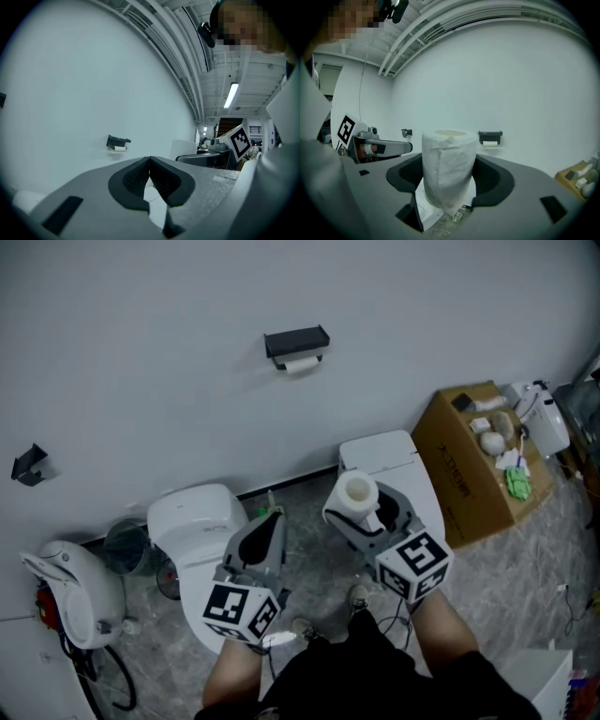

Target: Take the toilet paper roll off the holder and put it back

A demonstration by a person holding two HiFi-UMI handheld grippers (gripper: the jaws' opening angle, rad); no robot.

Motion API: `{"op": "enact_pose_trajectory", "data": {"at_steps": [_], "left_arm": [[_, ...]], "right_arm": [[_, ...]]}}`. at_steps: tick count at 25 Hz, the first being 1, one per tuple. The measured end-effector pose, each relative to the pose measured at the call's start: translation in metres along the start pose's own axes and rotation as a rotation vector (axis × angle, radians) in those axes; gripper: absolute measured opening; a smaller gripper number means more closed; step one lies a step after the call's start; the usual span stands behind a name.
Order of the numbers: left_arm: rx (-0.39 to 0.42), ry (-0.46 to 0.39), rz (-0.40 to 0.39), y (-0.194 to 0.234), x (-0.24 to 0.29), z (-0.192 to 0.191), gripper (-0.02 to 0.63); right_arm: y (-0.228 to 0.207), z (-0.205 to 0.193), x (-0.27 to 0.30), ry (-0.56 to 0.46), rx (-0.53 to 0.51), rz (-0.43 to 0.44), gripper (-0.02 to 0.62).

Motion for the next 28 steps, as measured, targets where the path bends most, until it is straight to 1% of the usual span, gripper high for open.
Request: {"op": "enact_pose_trajectory", "data": {"at_steps": [4,12,15,18,22,26,28], "left_arm": [[-0.003,0.003,0.007,0.001,-0.004,0.002,0.005],[0.004,-0.004,-0.010,0.002,-0.006,0.004,0.005],[0.001,0.004,-0.003,0.002,0.000,0.002,0.005],[-0.003,0.000,0.007,0.001,0.014,-0.001,0.005],[-0.002,-0.001,0.026,0.004,0.043,-0.005,0.005],[0.017,0.005,0.059,0.005,0.082,-0.008,0.005],[0.031,0.000,0.079,0.006,0.104,-0.008,0.005]], "right_arm": [[0.003,0.001,0.002,-0.018,-0.017,0.011,0.308],[0.007,0.005,0.000,-0.022,-0.024,-0.004,0.308],[0.001,0.005,0.000,-0.018,-0.025,-0.006,0.308],[-0.013,0.006,0.003,-0.022,-0.026,0.000,0.308],[-0.041,0.007,0.018,-0.038,-0.016,0.028,0.308],[-0.081,0.009,0.036,-0.036,0.016,0.057,0.308],[-0.106,0.010,0.046,-0.053,0.018,0.078,0.308]]}}
Point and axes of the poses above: the fingertips, and each gripper's own axes: x forward along the fingers, y to its left, z out of its top, the point moved 6 cm from there along -x, backward along the fingers, and after that the axes turned 14 degrees about -y, right-handed, at the moved point
